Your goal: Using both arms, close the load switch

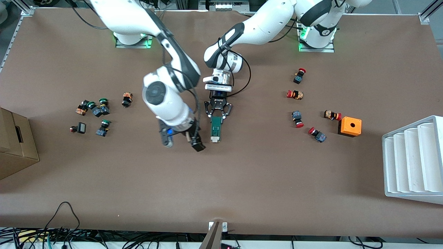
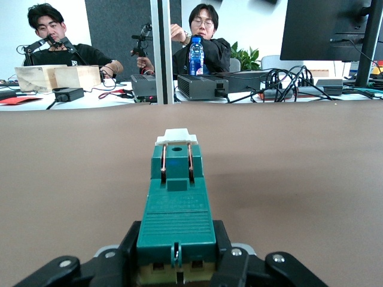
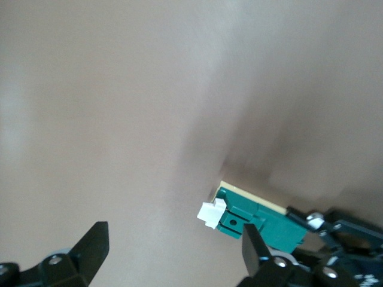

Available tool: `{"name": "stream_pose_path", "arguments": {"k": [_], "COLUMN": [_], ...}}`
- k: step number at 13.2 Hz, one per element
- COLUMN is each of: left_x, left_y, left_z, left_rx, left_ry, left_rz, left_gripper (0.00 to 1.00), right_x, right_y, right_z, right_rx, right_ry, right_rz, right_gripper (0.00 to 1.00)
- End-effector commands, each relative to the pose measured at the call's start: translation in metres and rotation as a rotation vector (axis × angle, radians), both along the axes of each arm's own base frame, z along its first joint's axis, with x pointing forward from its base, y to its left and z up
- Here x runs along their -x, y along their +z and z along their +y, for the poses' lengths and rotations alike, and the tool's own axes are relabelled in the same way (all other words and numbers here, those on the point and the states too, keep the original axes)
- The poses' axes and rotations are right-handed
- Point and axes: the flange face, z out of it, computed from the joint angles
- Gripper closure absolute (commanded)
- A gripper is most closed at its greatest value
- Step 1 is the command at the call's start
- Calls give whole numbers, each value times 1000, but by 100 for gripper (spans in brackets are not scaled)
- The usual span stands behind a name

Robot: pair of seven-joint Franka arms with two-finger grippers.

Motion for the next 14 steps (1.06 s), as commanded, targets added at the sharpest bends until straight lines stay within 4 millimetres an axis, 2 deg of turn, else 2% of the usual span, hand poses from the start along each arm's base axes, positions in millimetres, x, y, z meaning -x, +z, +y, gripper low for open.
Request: {"name": "stream_pose_path", "arguments": {"k": [1,2,4,7,9,11,14], "left_x": [-19,-22,-26,-36,-44,-52,-48], "left_y": [-18,-15,-10,-1,7,20,22], "left_z": [-18,-18,-18,-15,-13,-13,-15], "left_rx": [17,19,19,0,-17,-32,-26], "left_ry": [-40,-38,-37,-34,-31,-43,-41], "left_rz": [19,15,9,1,-4,4,16], "left_gripper": [52,42,2,0,0,0,0], "right_x": [3,2,2,6,15,23,35], "right_y": [42,57,90,140,165,181,201], "right_z": [-45,-68,-117,-200,-245,-276,-334], "right_rx": [40,50,71,93,121,180,242], "right_ry": [182,246,391,604,758,917,1159], "right_rz": [-13,-32,-51,-42,-42,-32,-70], "right_gripper": [0,0,0,0,0,0,0]}}
